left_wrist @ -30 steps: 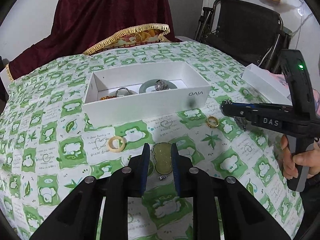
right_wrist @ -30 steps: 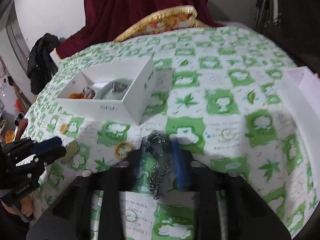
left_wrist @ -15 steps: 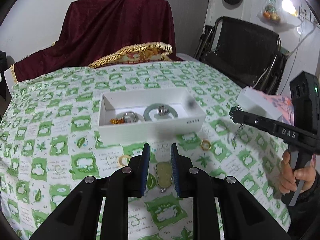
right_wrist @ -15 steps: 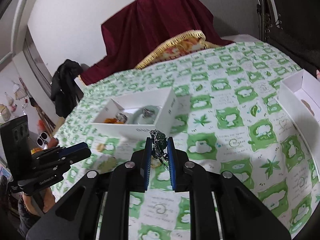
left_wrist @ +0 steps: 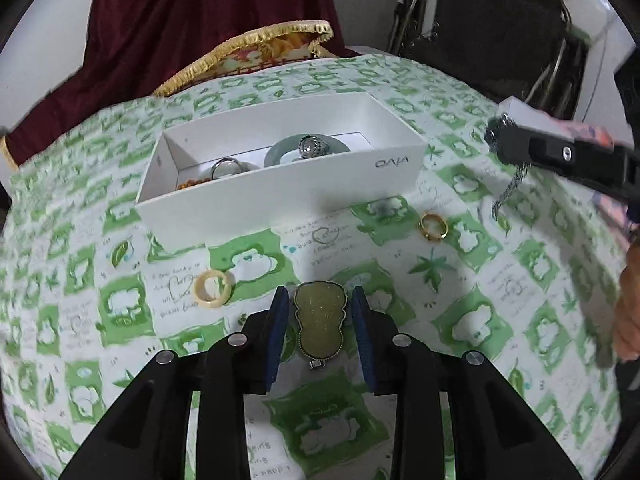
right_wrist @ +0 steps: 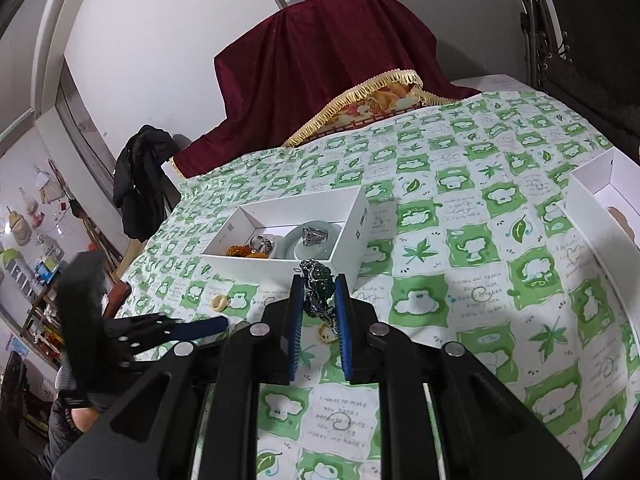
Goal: Organize jewelry
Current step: 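Carry the chain bracelet and jade pendant over the white box with both tools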
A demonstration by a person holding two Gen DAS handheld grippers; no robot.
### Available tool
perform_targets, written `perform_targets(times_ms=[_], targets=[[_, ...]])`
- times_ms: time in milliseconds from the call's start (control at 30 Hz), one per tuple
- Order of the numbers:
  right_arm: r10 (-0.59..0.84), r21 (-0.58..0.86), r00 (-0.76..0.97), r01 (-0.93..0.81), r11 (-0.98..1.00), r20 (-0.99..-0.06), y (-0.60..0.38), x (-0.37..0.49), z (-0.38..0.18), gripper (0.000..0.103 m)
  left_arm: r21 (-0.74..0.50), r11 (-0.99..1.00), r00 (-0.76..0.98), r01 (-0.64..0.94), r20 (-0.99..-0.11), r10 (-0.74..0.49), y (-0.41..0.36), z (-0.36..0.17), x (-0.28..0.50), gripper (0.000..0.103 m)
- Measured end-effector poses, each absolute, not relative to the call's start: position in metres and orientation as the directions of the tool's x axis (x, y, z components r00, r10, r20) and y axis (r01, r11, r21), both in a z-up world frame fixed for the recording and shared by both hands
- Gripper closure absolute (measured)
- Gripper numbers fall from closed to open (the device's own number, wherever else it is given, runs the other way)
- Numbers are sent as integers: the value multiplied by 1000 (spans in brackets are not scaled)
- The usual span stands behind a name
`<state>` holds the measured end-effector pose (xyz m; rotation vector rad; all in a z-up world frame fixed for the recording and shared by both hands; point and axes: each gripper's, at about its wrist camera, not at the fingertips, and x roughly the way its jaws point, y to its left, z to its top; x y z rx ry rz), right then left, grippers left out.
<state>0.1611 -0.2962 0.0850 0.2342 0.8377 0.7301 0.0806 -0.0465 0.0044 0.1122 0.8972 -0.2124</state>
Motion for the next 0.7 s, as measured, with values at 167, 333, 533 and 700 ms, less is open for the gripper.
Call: perform_targets(times_ms=[167,333,533,700], targets=[[670,461,445,-495,737,-594,-295,162,84,88,9,978,629,209,-767,-128,-43,8,73,76],[676,468,452,-494,733,-582,-299,161,86,88,-37,979,697,199,-698,-168,-35,38,60,76],[679,460,455,-505,730,-576,-297,157,90,88,-70,984,728,164,-664,-169,-21,68,68,76],[690,453,464,-528,719,-555,-288,160,108,88,-73,987,755,141,-637,-155,-11,95,88,76]])
